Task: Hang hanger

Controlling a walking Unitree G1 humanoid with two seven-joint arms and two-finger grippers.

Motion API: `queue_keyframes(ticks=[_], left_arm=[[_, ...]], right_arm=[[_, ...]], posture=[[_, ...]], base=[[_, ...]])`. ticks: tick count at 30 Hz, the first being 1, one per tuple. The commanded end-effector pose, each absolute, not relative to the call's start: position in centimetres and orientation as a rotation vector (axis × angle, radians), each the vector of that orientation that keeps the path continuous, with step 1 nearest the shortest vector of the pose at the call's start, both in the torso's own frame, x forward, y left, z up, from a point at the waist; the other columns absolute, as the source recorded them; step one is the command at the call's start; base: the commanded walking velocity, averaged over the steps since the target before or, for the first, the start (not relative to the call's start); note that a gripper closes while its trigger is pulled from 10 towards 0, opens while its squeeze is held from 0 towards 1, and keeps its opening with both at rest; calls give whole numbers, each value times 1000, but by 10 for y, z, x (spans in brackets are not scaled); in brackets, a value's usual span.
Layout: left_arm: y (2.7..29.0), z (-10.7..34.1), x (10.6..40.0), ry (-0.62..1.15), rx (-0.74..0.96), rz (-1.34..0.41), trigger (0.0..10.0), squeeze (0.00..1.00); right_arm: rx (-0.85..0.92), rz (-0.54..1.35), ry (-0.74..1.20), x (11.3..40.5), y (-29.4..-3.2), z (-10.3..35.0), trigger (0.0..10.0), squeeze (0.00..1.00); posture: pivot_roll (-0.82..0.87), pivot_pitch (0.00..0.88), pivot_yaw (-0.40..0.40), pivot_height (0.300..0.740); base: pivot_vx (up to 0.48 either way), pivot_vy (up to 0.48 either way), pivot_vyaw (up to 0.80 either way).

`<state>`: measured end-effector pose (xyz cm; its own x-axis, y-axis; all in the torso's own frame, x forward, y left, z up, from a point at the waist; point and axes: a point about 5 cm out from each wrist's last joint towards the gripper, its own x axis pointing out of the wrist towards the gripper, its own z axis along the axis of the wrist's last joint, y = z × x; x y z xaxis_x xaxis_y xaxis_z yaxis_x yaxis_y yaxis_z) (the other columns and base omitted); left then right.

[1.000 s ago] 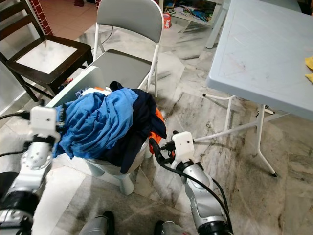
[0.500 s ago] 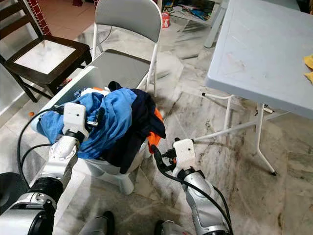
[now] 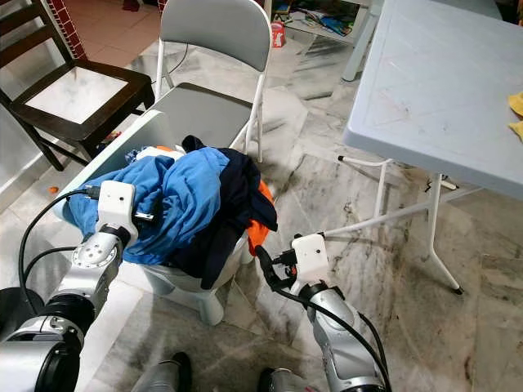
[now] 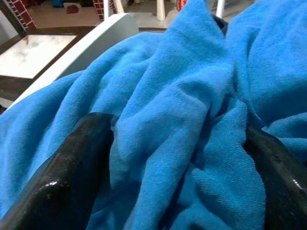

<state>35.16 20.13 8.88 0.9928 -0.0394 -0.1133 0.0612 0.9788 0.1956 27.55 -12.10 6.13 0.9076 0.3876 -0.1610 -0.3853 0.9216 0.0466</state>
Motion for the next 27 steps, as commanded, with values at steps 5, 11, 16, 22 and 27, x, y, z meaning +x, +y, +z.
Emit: queue_keyframes(ticks=[5,11,16,22,27], left_arm=[[210,89,349,96,199,-35,0,0],[217,88,346,87,181,-3,0,0],[219,86,344,91,174,7,0,0],[217,85,343,83,165,4,0,0],[223,89,342,46,182,41,0,0]], right_arm=[[20,372,170,279,-122,59,10000,0],[13,405,146,285,-111,65,10000,0],[-3,408,149,287,-115,64,10000,0],[-8,406,151,288,-115,64,10000,0],[-3,408,149,288,-113,63,10000,0]], posture=[[44,167,-31,740],[42,171,-33,740],[46,174,-43,740],[49,180,-42,740],[50,182,-34,740]], base=[[0,0,0],[0,0,0],[0,0,0],[0,0,0],[0,0,0]])
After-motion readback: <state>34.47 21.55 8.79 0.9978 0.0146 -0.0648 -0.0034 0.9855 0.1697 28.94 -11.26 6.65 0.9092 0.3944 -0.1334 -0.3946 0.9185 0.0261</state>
